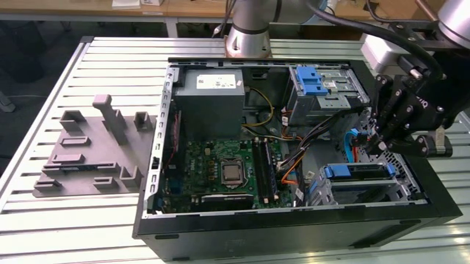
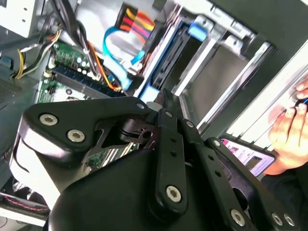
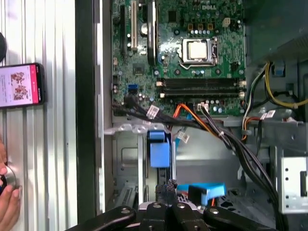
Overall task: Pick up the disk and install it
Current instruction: 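Insert the first disk wire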
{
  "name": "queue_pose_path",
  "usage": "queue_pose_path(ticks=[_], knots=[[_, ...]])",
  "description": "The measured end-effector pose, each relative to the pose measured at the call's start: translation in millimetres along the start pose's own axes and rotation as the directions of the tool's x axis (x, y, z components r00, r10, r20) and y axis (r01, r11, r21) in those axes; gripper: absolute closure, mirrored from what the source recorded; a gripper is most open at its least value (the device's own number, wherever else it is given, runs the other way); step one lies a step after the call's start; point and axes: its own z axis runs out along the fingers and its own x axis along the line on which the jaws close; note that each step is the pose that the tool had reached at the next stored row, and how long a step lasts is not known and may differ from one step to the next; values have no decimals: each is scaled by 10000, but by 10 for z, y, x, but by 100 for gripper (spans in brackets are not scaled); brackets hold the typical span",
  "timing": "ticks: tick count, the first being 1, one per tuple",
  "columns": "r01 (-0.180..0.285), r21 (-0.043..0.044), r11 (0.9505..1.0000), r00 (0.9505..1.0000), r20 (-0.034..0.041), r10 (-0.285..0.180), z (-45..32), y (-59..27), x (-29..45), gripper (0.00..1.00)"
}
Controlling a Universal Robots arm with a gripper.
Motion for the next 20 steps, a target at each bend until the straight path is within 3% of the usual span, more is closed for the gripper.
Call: queue_pose_path(ticks=[3,6,13,20], knots=[[0,0,10000,10000,1,0,3,-88,-6,89],[0,34,10000,10000,1,0,8,-121,-13,89],[1,318,9995,10000,13,-1,24,-145,-69,89],[1,387,9993,10000,18,-2,62,-155,-277,89]])
